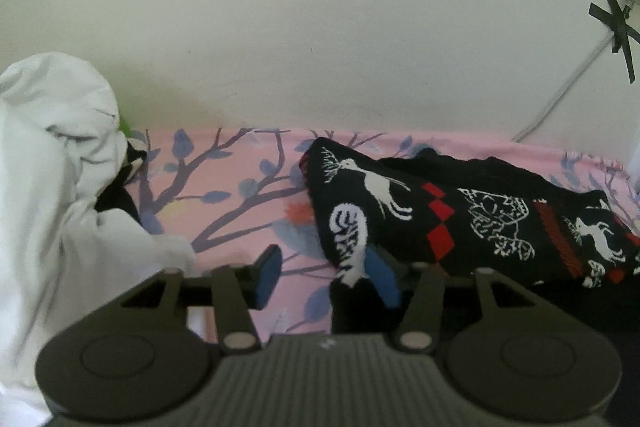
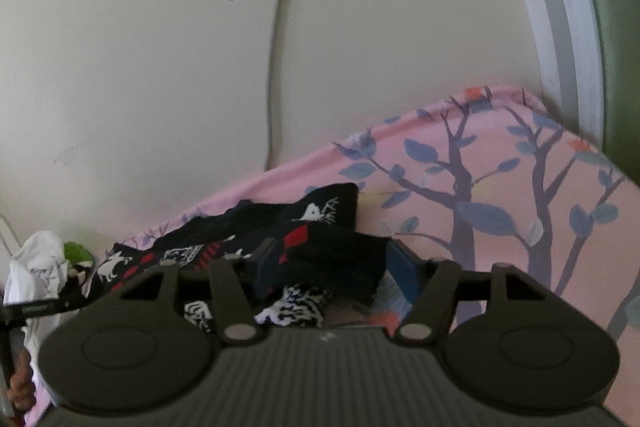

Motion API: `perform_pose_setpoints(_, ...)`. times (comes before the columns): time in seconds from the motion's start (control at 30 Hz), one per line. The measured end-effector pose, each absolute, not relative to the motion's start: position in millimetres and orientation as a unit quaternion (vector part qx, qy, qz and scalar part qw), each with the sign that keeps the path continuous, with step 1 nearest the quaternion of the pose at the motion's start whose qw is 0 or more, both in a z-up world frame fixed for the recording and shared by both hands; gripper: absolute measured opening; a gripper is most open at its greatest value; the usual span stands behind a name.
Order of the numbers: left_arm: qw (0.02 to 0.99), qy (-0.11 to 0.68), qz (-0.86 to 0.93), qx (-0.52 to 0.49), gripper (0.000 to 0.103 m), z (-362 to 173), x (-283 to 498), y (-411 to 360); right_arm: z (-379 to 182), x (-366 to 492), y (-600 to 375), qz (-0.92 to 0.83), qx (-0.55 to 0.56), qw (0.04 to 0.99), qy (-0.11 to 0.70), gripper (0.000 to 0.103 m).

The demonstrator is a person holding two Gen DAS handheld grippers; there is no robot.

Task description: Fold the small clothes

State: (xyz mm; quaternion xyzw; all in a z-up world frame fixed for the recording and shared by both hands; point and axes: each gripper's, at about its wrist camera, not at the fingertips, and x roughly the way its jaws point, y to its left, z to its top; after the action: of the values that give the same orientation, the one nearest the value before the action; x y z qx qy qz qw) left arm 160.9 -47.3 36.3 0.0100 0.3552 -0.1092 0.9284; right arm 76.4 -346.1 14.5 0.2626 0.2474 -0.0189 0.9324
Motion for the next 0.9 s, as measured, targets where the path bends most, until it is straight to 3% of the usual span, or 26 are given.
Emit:
perform_pose_setpoints(0.07, 0.929, 0.354, -0.105, 0.022, 0.05, 37, 161, -55, 8, 85, -348, -0.022, 0.284, 0.924, 0.255, 0.058)
perform_pose_setpoints(0.1, 0.927, 0.357, -0.109, 0.019, 0.05, 36, 165, -60, 4, 92, -348, -0.023, 0.294, 0.918, 0.264, 0.043)
perform_pose_setpoints(0.13, 0.924, 0.366, -0.115, 0.014, 0.047, 35, 170, -65, 2, 96, -347, -0.021, 0.3, 0.915, 0.271, 0.018)
perform_pose_setpoints(0.17, 0.92, 0.373, -0.117, 0.012, 0.042, 32, 174, -68, 1, 100, -345, -0.019, 0.303, 0.912, 0.276, 0.002)
perform_pose_setpoints(0.2, 0.916, 0.382, -0.119, 0.013, 0.02, 28, 179, -71, 3, 101, -342, -0.009, 0.302, 0.913, 0.274, 0.001)
perform_pose_setpoints(0.33, 0.919, 0.378, -0.116, -0.003, 0.013, 27, 178, -65, 36, 98, -311, 0.025, 0.239, 0.946, 0.22, 0.0)
perform_pose_setpoints(0.47, 0.921, 0.377, -0.095, -0.021, 0.014, 24, 172, -52, 57, 100, -300, 0.054, 0.246, 0.948, 0.195, 0.003)
perform_pose_setpoints(0.53, 0.921, 0.377, -0.097, -0.015, 0.02, 22, 169, -52, 49, 101, -305, 0.09, 0.316, 0.921, 0.21, 0.034)
perform_pose_setpoints(0.57, 0.922, 0.374, -0.099, -0.012, 0.023, 23, 167, -52, 42, 99, -305, 0.094, 0.345, 0.907, 0.221, 0.039)
perform_pose_setpoints(0.6, 0.923, 0.372, -0.1, -0.012, 0.033, 23, 166, -52, 33, 97, -303, 0.103, 0.368, 0.895, 0.232, 0.055)
perform_pose_setpoints(0.63, 0.922, 0.372, -0.104, -0.017, 0.04, 23, 166, -50, 26, 93, -302, 0.105, 0.38, 0.887, 0.241, 0.057)
perform_pose_setpoints(0.8, 0.916, 0.382, -0.112, -0.049, 0.045, 12, 171, -39, -3, 87, -292, 0.047, 0.378, 0.88, 0.283, 0.056)
perform_pose_setpoints(0.9, 0.919, 0.377, -0.111, -0.041, 0.045, 12, 168, -40, -13, 92, -304, 0.028, 0.416, 0.87, 0.262, 0.044)
